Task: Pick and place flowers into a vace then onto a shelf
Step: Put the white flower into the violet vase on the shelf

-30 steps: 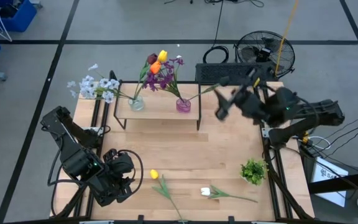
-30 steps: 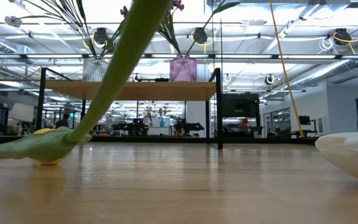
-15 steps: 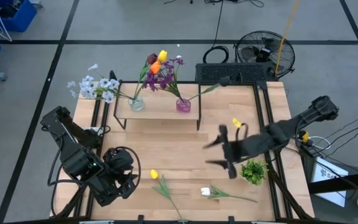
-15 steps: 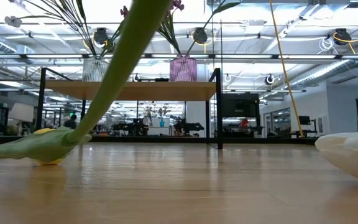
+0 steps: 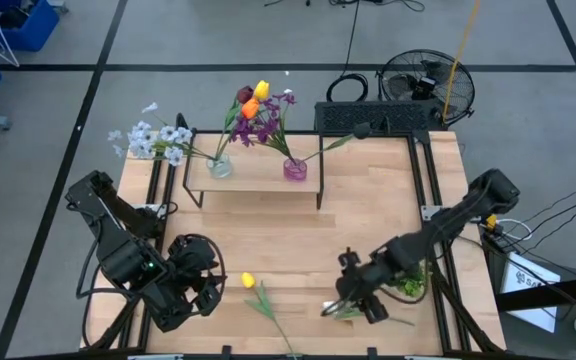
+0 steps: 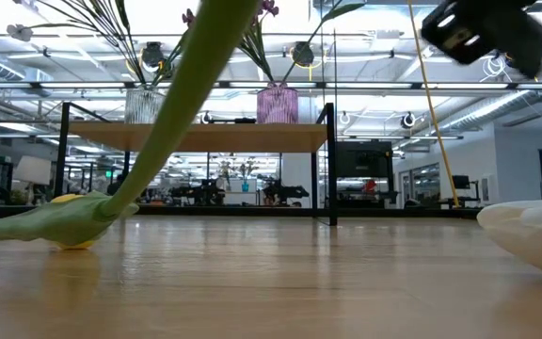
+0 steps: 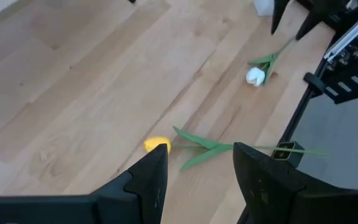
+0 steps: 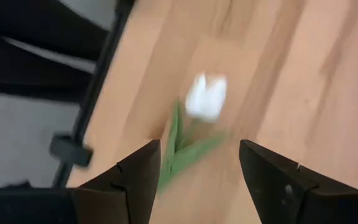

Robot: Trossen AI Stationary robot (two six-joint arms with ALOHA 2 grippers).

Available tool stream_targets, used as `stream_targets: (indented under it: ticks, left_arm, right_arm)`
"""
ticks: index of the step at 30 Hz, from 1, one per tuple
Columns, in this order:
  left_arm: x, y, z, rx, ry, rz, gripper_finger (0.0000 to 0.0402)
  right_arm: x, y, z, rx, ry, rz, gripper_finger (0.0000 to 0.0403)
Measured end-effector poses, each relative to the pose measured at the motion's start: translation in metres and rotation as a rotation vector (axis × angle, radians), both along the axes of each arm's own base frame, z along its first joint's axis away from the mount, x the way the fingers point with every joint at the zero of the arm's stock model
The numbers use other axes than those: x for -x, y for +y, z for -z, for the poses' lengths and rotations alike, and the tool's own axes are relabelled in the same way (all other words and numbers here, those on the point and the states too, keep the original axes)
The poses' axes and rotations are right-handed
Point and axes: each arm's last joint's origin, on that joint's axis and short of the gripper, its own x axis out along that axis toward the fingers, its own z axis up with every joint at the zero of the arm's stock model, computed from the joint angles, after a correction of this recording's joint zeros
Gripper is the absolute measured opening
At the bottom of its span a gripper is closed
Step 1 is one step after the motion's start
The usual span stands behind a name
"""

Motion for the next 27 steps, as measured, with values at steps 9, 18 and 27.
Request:
stream_targets:
  ticks: [9, 18, 27]
  left_arm:
    - [0.000, 0.000, 0.000, -0.005, 0.003, 0.008, 0.0186]
    - [-0.001, -0.002, 0.000, 0.014, 0.009, 0.037, 0.0186]
    - [-0.001, -0.002, 0.000, -0.008, 0.014, 0.067, 0.0186]
  right_arm:
    - [-0.020, 0.007, 0.055, -0.187, -0.130, 0.026, 0.0212]
    - [-0.015, 0.000, 0.102, -0.167, -0.110, 0.174, 0.0212]
    - [-0.002, -0.007, 0.116, -0.136, -0.081, 0.196, 0.0181]
